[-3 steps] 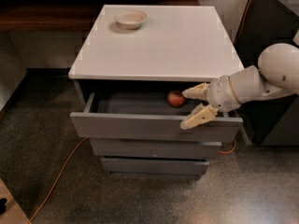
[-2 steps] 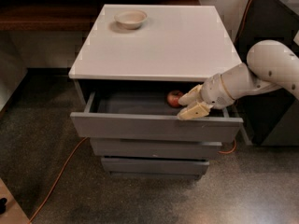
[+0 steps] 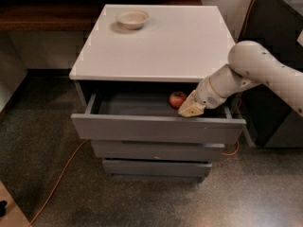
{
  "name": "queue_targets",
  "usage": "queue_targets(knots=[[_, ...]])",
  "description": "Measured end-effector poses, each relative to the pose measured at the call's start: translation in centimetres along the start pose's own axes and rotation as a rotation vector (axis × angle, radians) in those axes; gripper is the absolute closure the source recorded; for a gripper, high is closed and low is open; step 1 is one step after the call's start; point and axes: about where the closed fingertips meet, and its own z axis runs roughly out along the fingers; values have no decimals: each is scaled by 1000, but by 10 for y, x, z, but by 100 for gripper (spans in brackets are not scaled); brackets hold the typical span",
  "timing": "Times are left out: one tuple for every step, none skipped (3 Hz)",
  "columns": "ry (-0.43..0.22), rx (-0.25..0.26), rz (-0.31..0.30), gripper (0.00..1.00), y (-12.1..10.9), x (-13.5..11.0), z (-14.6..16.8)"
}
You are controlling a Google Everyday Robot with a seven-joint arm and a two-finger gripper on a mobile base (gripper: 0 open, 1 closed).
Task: Pick apple from top drawer and place on counter
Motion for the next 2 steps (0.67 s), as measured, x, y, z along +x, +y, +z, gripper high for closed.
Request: queue_targets(knots=[[71, 21, 19, 100, -17, 14, 12], [108, 35, 33, 100, -27, 28, 20]])
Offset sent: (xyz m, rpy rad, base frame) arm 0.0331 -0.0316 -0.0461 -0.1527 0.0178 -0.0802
